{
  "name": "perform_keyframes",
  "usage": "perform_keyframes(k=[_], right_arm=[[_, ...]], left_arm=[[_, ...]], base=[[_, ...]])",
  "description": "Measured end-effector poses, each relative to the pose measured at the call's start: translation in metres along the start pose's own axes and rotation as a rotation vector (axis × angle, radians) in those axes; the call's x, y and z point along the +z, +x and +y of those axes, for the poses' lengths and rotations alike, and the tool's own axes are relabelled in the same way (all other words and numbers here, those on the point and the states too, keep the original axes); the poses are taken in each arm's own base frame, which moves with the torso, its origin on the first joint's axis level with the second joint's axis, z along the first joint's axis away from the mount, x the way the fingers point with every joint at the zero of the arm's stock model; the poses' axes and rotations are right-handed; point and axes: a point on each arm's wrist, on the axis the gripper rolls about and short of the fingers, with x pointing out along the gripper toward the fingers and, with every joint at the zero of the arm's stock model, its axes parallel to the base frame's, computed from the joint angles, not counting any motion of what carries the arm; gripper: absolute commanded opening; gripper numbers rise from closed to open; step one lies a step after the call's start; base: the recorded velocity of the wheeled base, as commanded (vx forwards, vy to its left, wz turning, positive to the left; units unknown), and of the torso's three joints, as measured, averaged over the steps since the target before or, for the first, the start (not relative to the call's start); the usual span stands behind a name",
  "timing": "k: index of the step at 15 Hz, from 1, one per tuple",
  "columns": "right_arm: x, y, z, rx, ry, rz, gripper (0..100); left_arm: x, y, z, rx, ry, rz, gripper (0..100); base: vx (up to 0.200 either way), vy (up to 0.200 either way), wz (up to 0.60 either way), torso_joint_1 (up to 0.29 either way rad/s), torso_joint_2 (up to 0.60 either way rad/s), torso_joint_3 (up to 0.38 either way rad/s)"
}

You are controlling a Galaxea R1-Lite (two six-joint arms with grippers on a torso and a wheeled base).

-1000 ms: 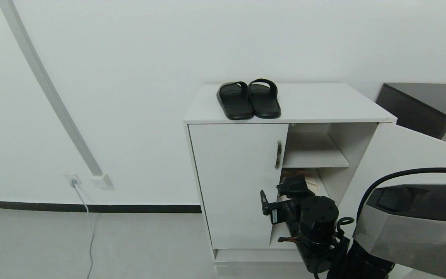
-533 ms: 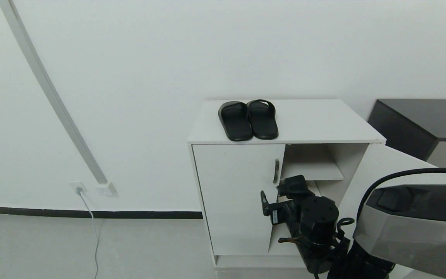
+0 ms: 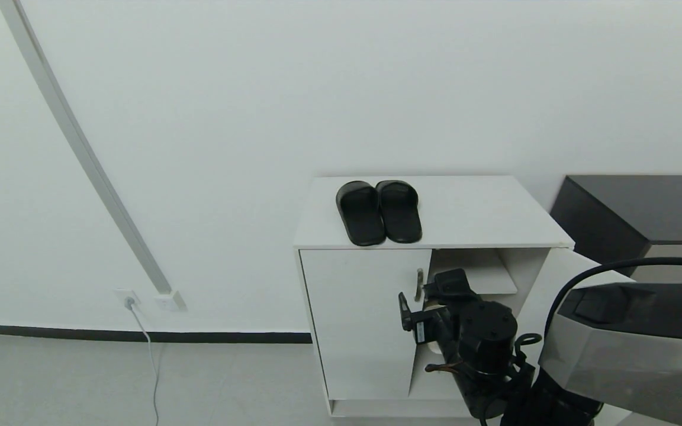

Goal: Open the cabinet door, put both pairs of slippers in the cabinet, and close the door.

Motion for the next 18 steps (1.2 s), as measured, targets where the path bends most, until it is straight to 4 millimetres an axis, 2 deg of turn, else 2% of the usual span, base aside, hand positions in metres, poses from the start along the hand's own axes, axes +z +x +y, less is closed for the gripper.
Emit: perform_keyframes(k=[10, 15, 18], right_arm=[[-0.002, 0.001, 0.001, 0.001, -0.003, 0.004, 100], [-0.001, 0.004, 0.004, 0.059, -0.009, -0.029, 100], [0.008, 0.018, 0.011, 0.06, -0.031, -0.009, 100]], left_arm=[[0.0, 0.0, 0.0, 0.0, 0.0, 0.0, 0], [0.0, 0.0, 0.0, 0.0, 0.001, 0.0, 0], [0.0, 0.0, 0.0, -0.001, 0.003, 0.0, 0]], base=[[0.0, 0.0, 0.0, 0.171, -0.37, -0.198], [0.0, 0.0, 0.0, 0.012, -0.02, -0.011], [0.0, 0.0, 0.0, 0.0, 0.0, 0.0]])
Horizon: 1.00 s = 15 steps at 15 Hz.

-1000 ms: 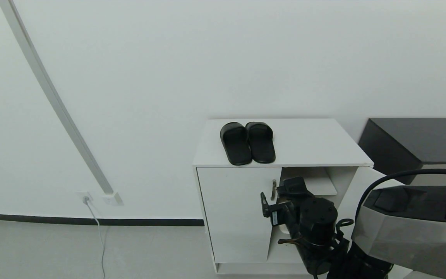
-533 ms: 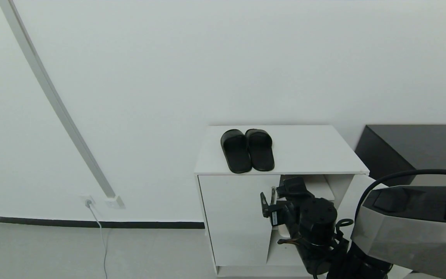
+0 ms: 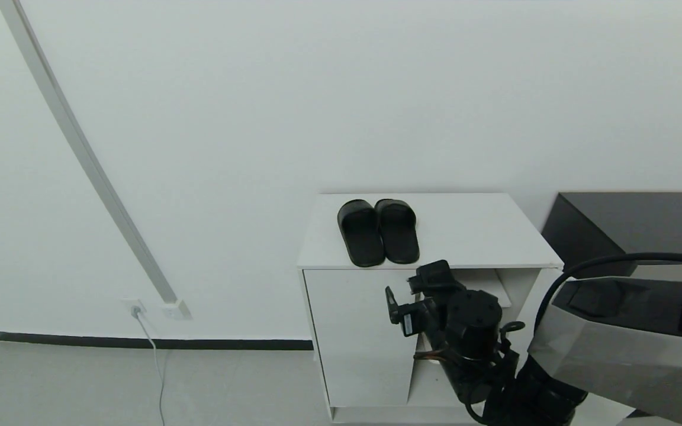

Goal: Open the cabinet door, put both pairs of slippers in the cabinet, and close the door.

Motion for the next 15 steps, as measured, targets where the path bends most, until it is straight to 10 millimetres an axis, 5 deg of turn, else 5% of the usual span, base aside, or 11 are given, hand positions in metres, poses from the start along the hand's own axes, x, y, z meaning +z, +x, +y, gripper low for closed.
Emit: perform_keyframes(k=[5, 9, 15], right_arm=[[0.051, 0.032, 0.012, -0.003, 0.071, 0.154, 100], [0.1, 0.033, 0.021, 0.025, 0.173, 0.163, 100], [0.096, 0.029, 0.024, 0.058, 0.186, 0.181, 100]], left_arm=[[0.0, 0.0, 0.0, -0.001, 0.002, 0.0, 0], [0.0, 0.0, 0.0, 0.0, 0.002, 0.0, 0], [0.0, 0.0, 0.0, -0.001, 0.002, 0.0, 0]], base=[[0.0, 0.0, 0.0, 0.0, 0.0, 0.0], [0.1, 0.0, 0.0, 0.001, 0.0, 0.0], [0.2, 0.0, 0.0, 0.006, 0.0, 0.001]])
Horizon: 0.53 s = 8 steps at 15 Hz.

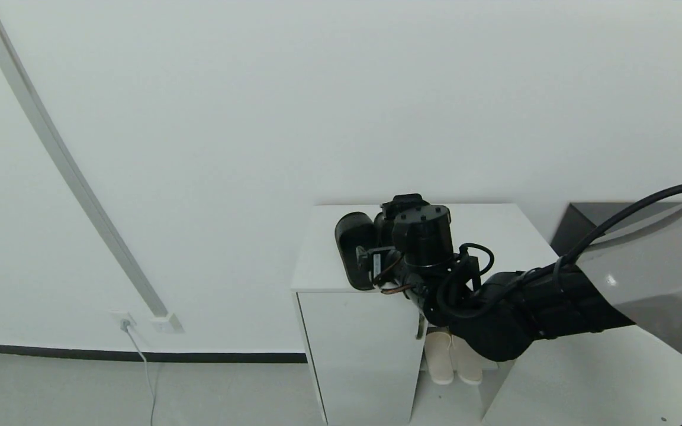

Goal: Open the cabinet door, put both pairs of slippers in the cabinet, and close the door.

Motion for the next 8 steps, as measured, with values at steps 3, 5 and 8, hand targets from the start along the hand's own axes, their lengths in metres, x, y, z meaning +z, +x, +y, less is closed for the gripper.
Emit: perform_keyframes(k=[3, 5, 8], right_arm=[[-0.011, 0.002, 0.0, 0.004, -0.012, 0.029, 100], [-0.022, 0.003, 0.001, 0.003, -0.026, 0.054, 100], [-0.037, 0.012, 0.004, 0.005, -0.03, 0.055, 100]], left_arm=[[0.0, 0.0, 0.0, 0.0, 0.0, 0.0, 0], [0.0, 0.0, 0.0, 0.0, 0.0, 0.0, 0], [0.0, 0.0, 0.0, 0.0, -0.001, 0.0, 0]], base=[[0.2, 0.0, 0.0, 0.001, 0.0, 0.002], [0.2, 0.0, 0.0, 0.005, 0.0, 0.005], [0.0, 0.0, 0.0, 0.0, 0.0, 0.0]])
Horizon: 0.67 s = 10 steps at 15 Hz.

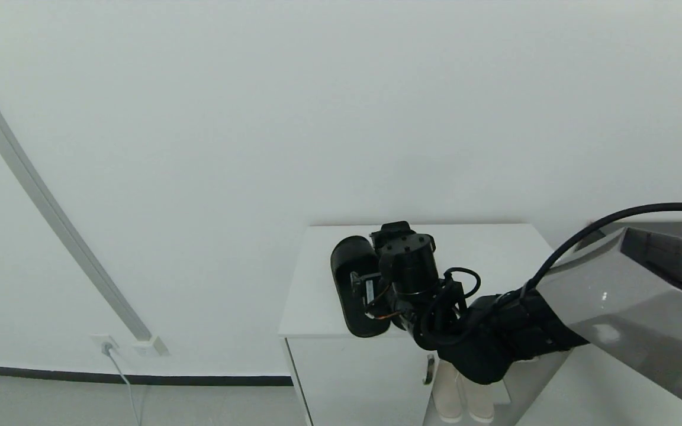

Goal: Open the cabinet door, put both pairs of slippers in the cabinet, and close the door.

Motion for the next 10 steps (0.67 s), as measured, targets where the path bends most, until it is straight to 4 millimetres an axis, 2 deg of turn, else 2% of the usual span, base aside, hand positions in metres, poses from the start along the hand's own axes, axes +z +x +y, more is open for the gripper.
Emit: perform_keyframes(k=[4, 10], right_arm=[[-0.014, 0.025, 0.001, -0.02, -0.009, -0.009, 100], [-0.017, 0.069, -0.008, -0.066, -0.004, -0.054, 100]], left_arm=[[0.0, 0.0, 0.0, -0.001, 0.0, 0.0, 0], [0.0, 0.0, 0.0, 0.0, -0.001, 0.0, 0]], base=[[0.0, 0.0, 0.0, 0.0, 0.0, 0.0], [0.0, 0.0, 0.0, 0.0, 0.0, 0.0]])
